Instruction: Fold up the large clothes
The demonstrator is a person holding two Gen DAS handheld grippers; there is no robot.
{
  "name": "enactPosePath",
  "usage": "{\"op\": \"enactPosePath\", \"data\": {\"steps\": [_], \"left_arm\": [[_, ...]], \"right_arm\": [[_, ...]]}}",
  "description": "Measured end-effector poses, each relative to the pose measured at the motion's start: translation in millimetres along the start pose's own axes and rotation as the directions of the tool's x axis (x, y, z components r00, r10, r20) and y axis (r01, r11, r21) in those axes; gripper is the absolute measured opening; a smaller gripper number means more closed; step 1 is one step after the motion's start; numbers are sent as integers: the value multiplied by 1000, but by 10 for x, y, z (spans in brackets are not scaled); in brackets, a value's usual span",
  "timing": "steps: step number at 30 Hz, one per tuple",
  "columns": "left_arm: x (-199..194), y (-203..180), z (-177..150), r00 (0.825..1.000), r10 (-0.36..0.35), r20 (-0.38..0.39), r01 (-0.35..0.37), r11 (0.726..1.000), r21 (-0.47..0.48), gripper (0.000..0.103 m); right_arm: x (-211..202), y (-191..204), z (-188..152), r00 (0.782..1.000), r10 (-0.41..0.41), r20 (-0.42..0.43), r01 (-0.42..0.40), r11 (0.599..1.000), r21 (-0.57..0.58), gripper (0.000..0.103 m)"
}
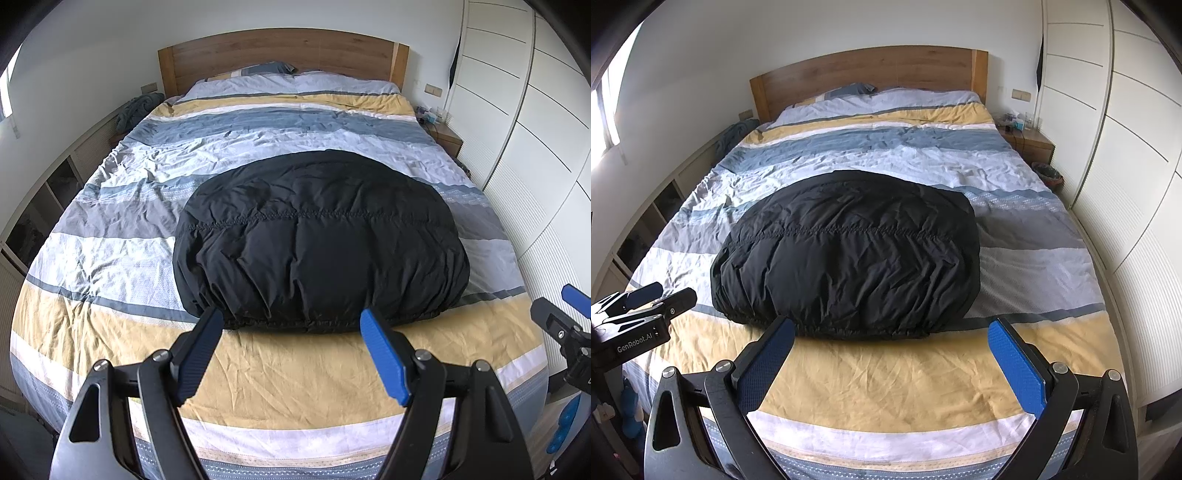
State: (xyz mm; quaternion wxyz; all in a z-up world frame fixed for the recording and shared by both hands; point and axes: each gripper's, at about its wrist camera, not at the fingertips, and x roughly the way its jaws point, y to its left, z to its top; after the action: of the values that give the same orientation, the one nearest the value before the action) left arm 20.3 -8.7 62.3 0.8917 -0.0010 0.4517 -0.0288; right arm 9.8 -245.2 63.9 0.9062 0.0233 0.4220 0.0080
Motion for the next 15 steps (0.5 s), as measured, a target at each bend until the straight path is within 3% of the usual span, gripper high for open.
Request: {"op": "enactPosePath", "data": {"steps": [15], "left_arm": [[34,23,-8,1000,-2,-4,2,1000,2,76]], "right_arm": [[69,13,-21,1000,6,-16,-6,1000,-9,103]]}}
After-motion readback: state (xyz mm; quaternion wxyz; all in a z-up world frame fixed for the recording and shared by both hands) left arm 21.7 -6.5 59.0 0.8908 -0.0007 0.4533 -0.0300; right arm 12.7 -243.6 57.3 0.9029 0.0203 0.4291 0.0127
